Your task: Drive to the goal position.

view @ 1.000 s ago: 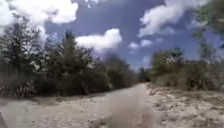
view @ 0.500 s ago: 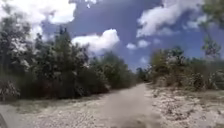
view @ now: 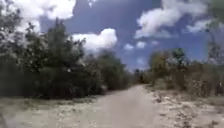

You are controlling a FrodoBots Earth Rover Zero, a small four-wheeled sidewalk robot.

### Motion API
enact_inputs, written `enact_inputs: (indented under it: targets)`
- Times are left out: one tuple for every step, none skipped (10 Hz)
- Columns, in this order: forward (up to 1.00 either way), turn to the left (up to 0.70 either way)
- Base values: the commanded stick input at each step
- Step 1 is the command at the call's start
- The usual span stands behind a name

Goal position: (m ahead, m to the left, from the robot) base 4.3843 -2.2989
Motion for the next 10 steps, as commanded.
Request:
enact_inputs:
  targets:
    - [1.00,0.00]
    - [1.00,0.00]
    - [1.00,0.00]
    - [1.00,0.00]
    - [1.00,0.00]
    - [1.00,0.00]
    - [1.00,0.00]
    - [1.00,0.00]
    - [1.00,-0.04]
    - [1.00,-0.12]
